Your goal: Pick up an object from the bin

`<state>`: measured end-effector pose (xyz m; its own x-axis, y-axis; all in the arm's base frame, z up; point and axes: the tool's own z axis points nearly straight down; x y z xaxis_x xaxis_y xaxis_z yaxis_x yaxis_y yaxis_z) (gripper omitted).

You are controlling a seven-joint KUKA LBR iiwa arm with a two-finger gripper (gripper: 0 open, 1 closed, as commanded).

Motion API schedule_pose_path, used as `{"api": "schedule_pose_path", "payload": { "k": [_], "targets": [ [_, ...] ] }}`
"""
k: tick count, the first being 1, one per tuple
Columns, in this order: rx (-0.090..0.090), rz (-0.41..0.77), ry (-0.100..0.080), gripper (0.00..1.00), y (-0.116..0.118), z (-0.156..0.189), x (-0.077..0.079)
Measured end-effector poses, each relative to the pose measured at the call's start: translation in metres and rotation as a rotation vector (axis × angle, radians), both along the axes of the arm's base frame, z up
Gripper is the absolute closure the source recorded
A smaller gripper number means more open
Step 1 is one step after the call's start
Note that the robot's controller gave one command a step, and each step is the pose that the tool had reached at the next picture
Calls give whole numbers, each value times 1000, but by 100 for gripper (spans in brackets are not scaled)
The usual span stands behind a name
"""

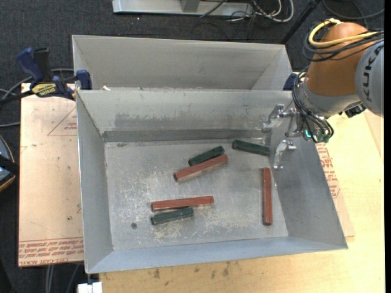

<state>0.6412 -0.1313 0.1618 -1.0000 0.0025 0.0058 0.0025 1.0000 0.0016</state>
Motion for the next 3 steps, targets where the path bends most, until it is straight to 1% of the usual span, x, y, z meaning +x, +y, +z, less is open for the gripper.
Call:
{"api": "schedule_pose_path", "payload": {
  "k": [1, 2, 3],
  "targets": [
    [-1, 2, -8, 0, 0, 5, 2],
    [-2, 6, -20, 100, 21, -68, 19],
    [-2, 7, -13, 0, 22, -70, 17]
  ]
}}
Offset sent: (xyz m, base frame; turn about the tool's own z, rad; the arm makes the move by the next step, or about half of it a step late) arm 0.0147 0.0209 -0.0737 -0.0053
